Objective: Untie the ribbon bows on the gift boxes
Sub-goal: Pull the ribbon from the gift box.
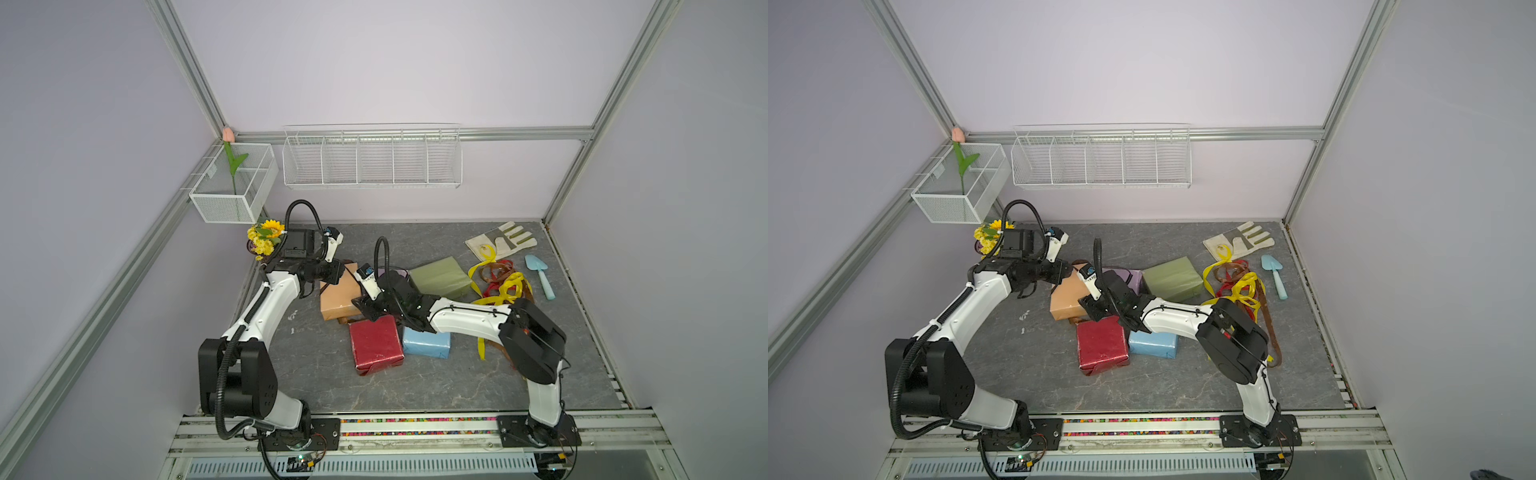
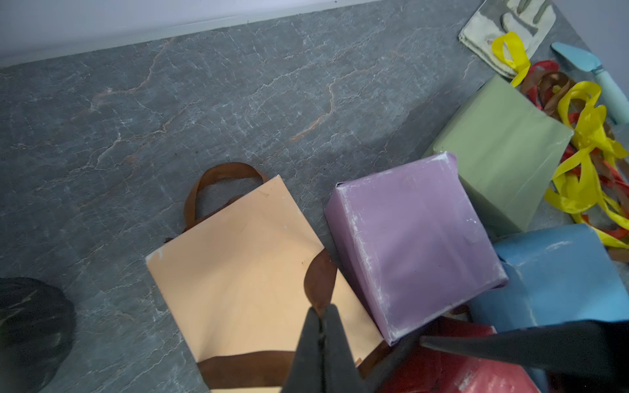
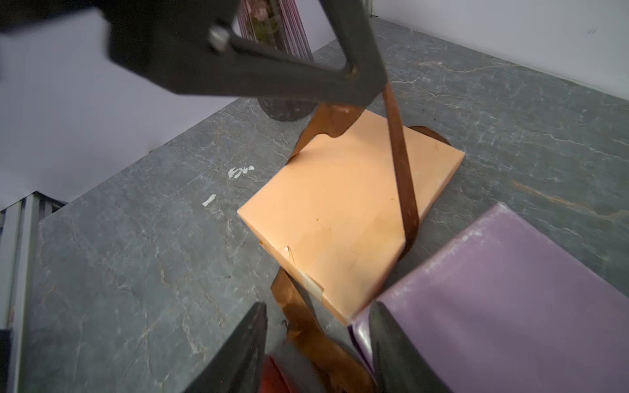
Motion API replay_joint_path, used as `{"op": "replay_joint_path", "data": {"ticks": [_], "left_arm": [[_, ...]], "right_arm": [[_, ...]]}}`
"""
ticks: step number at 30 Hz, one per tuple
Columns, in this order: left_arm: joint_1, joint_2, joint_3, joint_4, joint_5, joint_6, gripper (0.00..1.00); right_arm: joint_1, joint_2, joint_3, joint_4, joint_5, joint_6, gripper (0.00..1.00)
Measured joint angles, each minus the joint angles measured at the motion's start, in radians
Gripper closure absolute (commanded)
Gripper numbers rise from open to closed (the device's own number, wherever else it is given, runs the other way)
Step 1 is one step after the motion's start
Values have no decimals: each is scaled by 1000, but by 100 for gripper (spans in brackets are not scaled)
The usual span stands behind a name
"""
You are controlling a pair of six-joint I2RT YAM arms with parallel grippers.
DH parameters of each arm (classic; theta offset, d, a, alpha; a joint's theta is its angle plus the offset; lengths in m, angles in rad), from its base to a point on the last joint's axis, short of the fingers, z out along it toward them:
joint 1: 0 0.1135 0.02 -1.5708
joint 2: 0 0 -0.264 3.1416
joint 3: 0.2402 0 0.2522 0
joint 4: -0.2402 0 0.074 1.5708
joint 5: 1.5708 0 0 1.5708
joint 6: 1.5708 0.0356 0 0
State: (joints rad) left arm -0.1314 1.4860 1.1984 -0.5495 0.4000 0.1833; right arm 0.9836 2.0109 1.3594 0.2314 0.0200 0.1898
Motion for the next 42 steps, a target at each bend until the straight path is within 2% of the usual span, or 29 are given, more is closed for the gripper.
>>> {"op": "replay_joint_path", "data": {"ticks": [7, 21, 27, 33, 38, 42], "left_arm": [[0, -87, 2, -1, 9, -45, 100], [0, -275, 113, 29, -19, -186, 100], [0, -338, 152, 44, -76, -235, 100], [0, -387, 207, 68, -190, -282, 100], [0, -391, 304, 103, -254, -297, 100], [0, -344, 428, 119, -272, -317, 100]], "right_arm": [[1, 135, 89, 24, -30, 37, 51], [3, 201, 171, 40, -66, 62, 50], [3, 208, 171, 59, -67, 73, 50], [4, 212, 171, 72, -69, 83, 49], [4, 213, 171, 79, -70, 92, 49], [4, 215, 171, 84, -69, 95, 48]]}}
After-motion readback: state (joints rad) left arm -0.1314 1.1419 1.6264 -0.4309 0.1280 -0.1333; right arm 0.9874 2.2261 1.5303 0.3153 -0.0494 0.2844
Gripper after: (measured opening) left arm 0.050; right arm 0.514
